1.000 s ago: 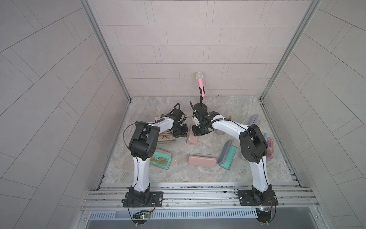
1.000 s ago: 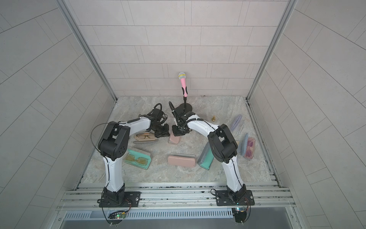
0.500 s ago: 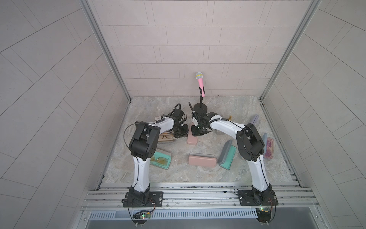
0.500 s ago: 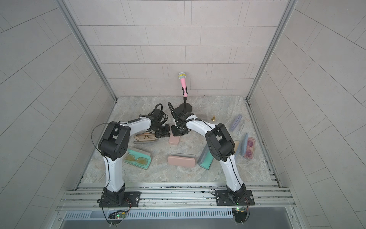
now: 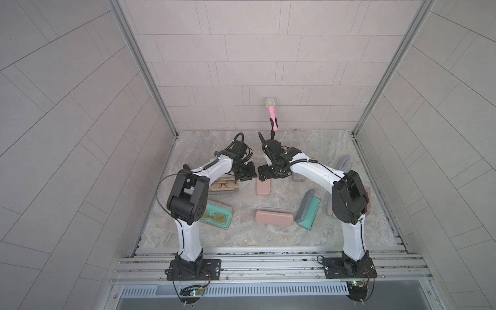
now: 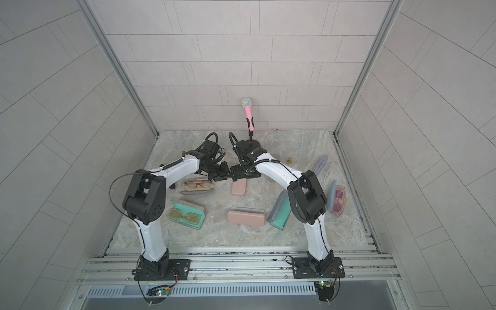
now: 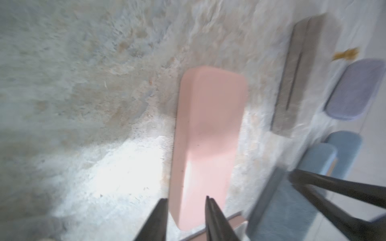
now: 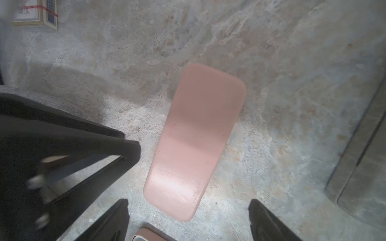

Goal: Close the glasses case
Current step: Close the glasses case at the center of the board, then move the glasses case to the center of the board.

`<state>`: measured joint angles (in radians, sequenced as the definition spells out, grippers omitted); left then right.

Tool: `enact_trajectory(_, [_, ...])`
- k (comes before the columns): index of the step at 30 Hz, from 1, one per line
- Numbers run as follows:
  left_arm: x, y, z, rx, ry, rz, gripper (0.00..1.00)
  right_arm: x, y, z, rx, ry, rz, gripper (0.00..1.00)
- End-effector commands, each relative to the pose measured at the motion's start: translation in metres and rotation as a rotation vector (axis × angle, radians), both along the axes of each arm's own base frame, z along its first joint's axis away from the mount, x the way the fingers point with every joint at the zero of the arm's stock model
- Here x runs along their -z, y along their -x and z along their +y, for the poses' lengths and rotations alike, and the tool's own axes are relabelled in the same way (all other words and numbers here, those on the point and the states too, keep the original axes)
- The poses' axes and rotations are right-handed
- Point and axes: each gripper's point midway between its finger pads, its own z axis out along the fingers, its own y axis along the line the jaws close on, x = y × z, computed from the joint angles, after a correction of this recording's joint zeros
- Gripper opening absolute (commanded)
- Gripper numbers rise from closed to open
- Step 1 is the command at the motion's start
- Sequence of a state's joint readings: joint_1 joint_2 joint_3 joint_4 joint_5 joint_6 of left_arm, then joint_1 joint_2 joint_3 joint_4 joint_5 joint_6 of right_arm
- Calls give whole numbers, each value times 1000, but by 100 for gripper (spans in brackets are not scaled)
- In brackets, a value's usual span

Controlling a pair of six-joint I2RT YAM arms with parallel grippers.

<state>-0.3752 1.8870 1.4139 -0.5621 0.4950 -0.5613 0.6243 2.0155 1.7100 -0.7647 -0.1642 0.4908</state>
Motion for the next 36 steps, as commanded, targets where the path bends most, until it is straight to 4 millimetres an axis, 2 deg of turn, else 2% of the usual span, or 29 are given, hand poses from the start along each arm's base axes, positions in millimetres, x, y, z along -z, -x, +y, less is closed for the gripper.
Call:
enact_trajectory(1, [-48, 0, 14, -12, -6, -84, 47, 6, 9, -3, 17, 61, 15, 93])
enact_trajectory(5, [-69, 5, 38, -52, -23, -121, 48, 14, 5, 0, 28, 97, 31, 94])
enact_trajectory(10, [-79, 13, 66, -122, -8, -136, 50, 32, 3, 4, 34, 113, 67, 95])
enact_trajectory(15, [-75, 20, 82, -155, -10, -124, 50, 55, 1, 5, 44, 159, 116, 96])
enact_trajectory(21, [-65, 22, 87, -162, -12, -101, 50, 74, -2, 11, 44, 163, 147, 96])
enact_trajectory(24, [-61, 21, 87, -163, -13, -93, 50, 81, -4, 8, 52, 176, 155, 94])
enact_trajectory(27, [-57, 21, 87, -162, -13, -83, 50, 86, -7, -3, 79, 200, 157, 89])
enact_trajectory(32, [-51, 19, 87, -164, -14, -71, 50, 92, -15, -35, 131, 236, 169, 80])
enact_trajectory(36, [-47, 18, 87, -164, -15, -61, 50, 90, -25, -63, 163, 254, 167, 79])
